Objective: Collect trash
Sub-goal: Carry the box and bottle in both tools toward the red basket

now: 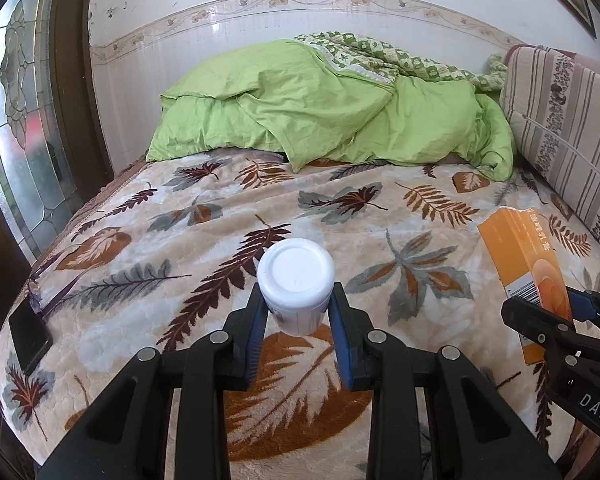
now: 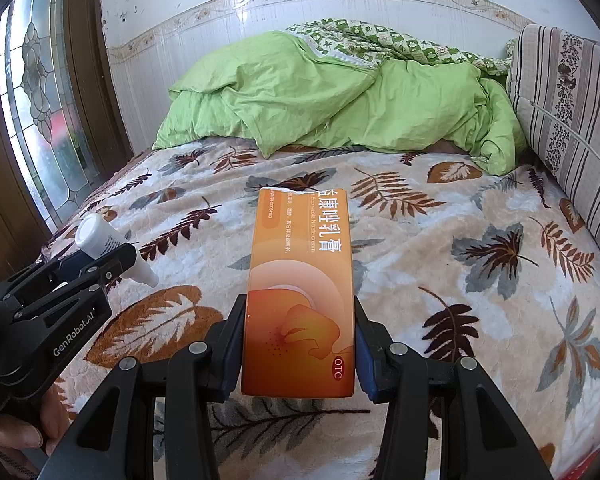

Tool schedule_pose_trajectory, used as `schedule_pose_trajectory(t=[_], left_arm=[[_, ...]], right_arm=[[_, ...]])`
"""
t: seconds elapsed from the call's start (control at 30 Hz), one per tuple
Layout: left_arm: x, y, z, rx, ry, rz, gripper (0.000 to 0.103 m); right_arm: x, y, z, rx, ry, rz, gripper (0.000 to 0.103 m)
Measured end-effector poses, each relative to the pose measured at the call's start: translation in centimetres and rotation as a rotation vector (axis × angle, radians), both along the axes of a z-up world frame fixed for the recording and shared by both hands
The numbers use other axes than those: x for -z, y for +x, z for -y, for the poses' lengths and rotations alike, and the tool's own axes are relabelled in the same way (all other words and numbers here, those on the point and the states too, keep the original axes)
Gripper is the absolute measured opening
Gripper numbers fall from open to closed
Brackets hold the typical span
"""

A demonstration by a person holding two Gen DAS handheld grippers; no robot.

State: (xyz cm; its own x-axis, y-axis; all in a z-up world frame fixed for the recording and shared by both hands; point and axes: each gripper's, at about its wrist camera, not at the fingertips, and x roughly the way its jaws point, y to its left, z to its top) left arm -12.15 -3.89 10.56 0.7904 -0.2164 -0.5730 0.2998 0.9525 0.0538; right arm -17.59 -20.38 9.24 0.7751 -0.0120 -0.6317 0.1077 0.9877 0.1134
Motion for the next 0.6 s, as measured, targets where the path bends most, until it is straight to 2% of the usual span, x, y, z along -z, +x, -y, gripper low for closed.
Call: schedule_pose_trajectory(t=[0.33,0.6], left_arm=[[-0.1,-0.4,0.8,0.019,-0.007,-0.003,0.029],[-1.8,-3.4,1.6,0.105,-0.036,-0.007,0.029]], right_arm=[[-0.6,-0.4,-0.2,0.013,0.019,0.016,0.05],[-2.9,-3.9,0.3,0.036,0.059,0.069,0.05]])
